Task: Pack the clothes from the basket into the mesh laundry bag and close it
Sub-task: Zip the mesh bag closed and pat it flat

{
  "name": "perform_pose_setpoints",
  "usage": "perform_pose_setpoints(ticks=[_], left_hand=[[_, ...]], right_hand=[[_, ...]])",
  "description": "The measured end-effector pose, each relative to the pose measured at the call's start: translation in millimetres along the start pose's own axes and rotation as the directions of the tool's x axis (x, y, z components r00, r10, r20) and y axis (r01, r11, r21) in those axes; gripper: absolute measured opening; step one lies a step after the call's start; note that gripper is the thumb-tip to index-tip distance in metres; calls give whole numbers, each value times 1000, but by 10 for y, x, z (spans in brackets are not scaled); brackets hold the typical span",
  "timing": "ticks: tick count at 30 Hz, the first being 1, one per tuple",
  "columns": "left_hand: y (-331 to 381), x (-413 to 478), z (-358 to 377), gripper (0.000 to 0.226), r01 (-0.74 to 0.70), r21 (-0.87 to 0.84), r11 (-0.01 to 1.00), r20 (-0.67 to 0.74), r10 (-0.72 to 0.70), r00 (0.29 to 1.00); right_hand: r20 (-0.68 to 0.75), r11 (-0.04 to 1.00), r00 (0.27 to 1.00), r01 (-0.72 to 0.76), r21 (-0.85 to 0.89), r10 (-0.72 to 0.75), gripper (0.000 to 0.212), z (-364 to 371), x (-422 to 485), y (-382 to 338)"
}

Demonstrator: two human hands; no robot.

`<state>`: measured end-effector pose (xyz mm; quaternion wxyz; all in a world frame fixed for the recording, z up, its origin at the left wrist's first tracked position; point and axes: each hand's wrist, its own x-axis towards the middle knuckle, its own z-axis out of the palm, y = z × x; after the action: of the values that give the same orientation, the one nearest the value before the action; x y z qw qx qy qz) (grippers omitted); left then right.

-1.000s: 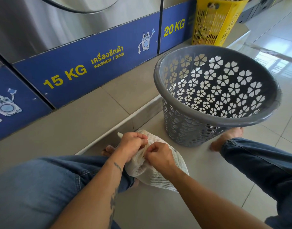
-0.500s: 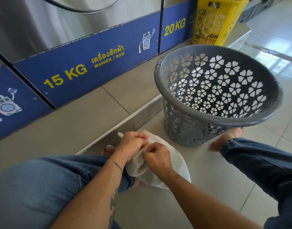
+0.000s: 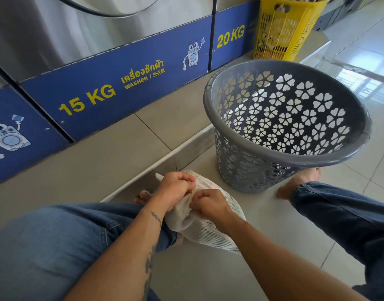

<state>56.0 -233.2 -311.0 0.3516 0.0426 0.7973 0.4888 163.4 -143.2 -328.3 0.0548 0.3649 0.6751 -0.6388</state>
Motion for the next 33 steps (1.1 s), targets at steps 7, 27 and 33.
perform_pose_setpoints(ticks=[7,27,33], left_hand=[[6,-2,51,12,-85,112,990,3,85,996],[-12,13,44,12,5,-49,999,-31,-6,1000],[-38,27,42,12,45,-112,993,-37,-50,998]], right_hand=[[-91,986,982,165,16,-163,23,49,-92,193],[11,780,852,485,-395,-523,44,118,-248,317],[119,654,807,546,-523,-579,34,59,-195,288]])
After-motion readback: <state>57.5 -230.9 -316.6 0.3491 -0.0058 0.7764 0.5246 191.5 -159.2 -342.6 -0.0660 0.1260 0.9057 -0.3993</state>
